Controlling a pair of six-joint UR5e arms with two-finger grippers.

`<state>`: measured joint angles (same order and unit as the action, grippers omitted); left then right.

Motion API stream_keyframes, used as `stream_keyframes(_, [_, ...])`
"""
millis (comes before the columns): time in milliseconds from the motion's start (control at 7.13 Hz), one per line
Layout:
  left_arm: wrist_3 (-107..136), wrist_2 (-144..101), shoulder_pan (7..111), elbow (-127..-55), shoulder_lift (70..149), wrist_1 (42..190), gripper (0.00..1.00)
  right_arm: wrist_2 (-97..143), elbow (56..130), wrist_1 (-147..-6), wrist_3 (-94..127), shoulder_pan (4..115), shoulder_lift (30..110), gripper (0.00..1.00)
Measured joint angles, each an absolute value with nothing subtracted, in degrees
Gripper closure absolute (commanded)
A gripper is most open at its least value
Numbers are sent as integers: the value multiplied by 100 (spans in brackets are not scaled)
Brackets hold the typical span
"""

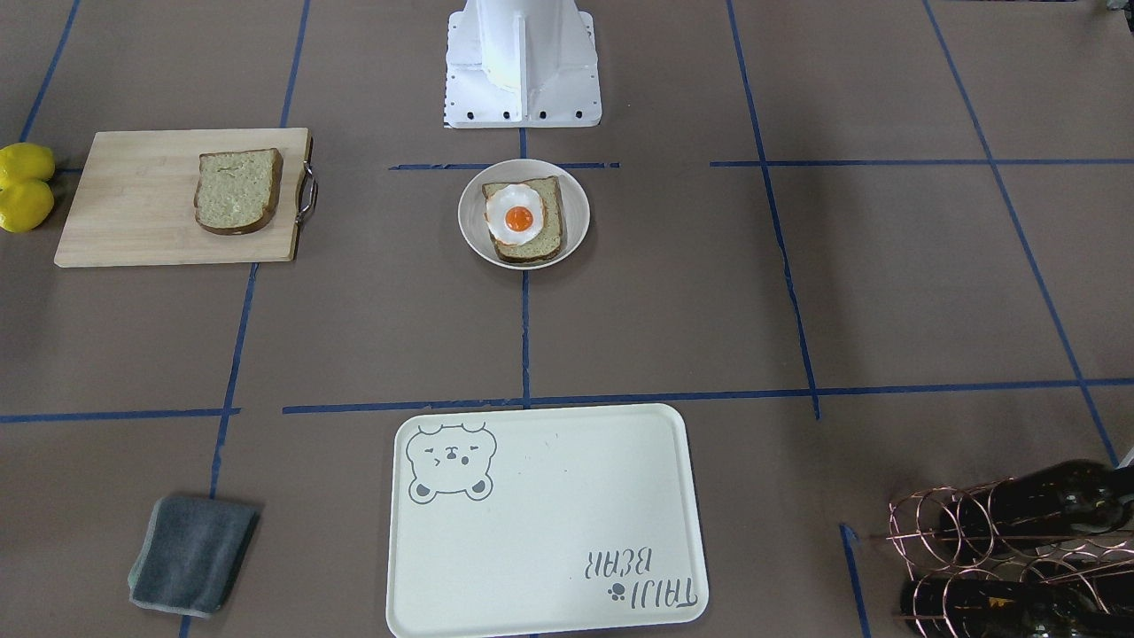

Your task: Make sandwich and place on tray

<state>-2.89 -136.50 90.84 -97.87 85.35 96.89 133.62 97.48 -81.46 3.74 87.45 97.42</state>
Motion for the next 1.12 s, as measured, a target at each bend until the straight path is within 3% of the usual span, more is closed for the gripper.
stream_keyframes(1122, [-247, -13687, 9054, -9794, 8871, 9763, 0, 13399, 9680, -7804, 440, 8640, 9706, 0])
